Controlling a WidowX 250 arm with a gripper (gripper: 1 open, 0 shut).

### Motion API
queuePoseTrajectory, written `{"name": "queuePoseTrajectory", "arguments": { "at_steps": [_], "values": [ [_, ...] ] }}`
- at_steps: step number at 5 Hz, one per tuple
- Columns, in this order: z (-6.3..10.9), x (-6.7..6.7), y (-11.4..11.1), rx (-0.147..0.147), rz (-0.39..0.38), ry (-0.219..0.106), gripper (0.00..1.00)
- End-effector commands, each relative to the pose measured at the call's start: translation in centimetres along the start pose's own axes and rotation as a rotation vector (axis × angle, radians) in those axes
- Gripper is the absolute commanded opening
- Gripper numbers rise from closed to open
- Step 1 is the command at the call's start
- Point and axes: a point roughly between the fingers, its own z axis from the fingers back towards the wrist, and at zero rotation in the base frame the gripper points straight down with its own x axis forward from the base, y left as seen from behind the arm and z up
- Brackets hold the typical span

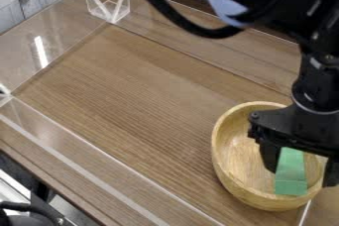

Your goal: Put green object into wooden bowl

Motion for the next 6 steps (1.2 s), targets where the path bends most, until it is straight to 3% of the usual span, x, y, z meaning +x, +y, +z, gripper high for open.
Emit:
{"name": "queuePoseTrajectory", "arguments": {
  "at_steps": [1, 3, 4, 6],
  "values": [
    [1.4, 0.3, -0.4, -0.047, -0.054, -0.026, 1.00],
    [0.9, 0.7, -0.2, -0.038, 0.011, -0.033, 1.00],
    [0.8, -0.2, 0.0, -0.035, 0.028, -0.032, 1.00],
    [3.9, 0.9, 1.4, -0.074, 0.025, -0.106, 1.00]
  ]
}}
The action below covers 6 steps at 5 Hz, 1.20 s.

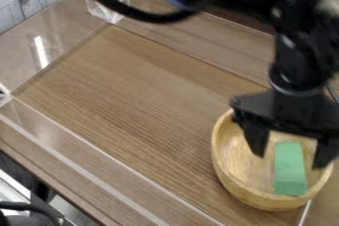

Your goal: Put green object into wooden bowl

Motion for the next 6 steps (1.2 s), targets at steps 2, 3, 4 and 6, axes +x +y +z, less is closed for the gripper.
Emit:
{"name": "queuePoseTrajectory", "arguments": {
  "at_steps": [2, 3, 4, 6],
  "values": [
    [4.8, 4.6, 3.0, -0.066, 0.051, -0.095, 1.00],
    [6.4, 6.6, 3.5, -0.052, 0.064, -0.119, 1.00],
    [6.4, 7.4, 3.3, -0.033, 0.066, -0.134, 1.00],
    [6.0, 7.5, 1.5, -0.034, -0.018, -0.134, 1.00]
  ]
}}
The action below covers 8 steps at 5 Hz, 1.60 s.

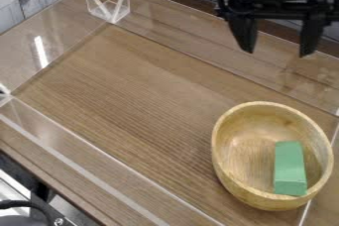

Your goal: Put green object into wooden bowl

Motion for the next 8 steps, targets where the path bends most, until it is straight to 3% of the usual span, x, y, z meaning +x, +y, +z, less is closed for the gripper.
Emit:
{"name": "queuePoseTrajectory", "arguments": {
  "at_steps": [1, 3, 4, 5, 7, 8],
  "values": [
    [0.6, 0.2, -0.7, -0.033, -0.075, -0.025, 1.00],
    [-0.8, 0.4, -2.1, -0.023, -0.104, -0.047, 1.00],
    [-2.1, 0.6, -4.0, -0.010, -0.094, -0.072, 1.00],
    [-2.1, 0.5, -5.1, -0.009, -0.074, -0.102, 1.00],
    [-1.3, 0.7, -2.9, 0.006, -0.053, -0.137, 1.00],
    [0.1, 1.3, -2.7, 0.021, -0.007, -0.159, 1.00]
  ]
}}
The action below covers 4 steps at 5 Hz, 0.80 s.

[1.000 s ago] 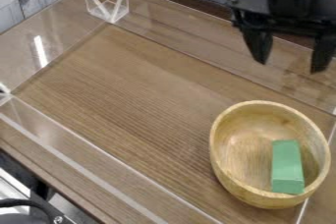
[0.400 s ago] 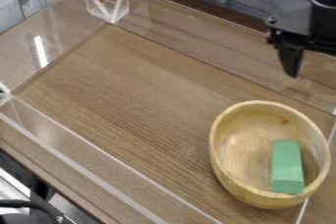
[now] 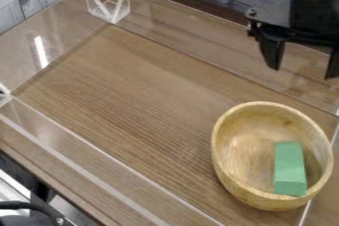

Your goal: Put green object into wooden bowl

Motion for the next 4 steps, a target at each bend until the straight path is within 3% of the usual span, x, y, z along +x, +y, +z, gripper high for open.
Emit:
{"name": "queuePoseTrajectory", "arguments": {
  "at_steps": [1, 3, 4],
  "values": [
    [2.6, 2.3, -0.5, -0.016, 0.053, -0.082, 1.00],
    [2.8, 2.7, -2.6, 0.004, 0.089, -0.121, 1.00],
    [1.8, 3.0, -2.4, 0.002, 0.070, -0.119, 1.00]
  ]
}}
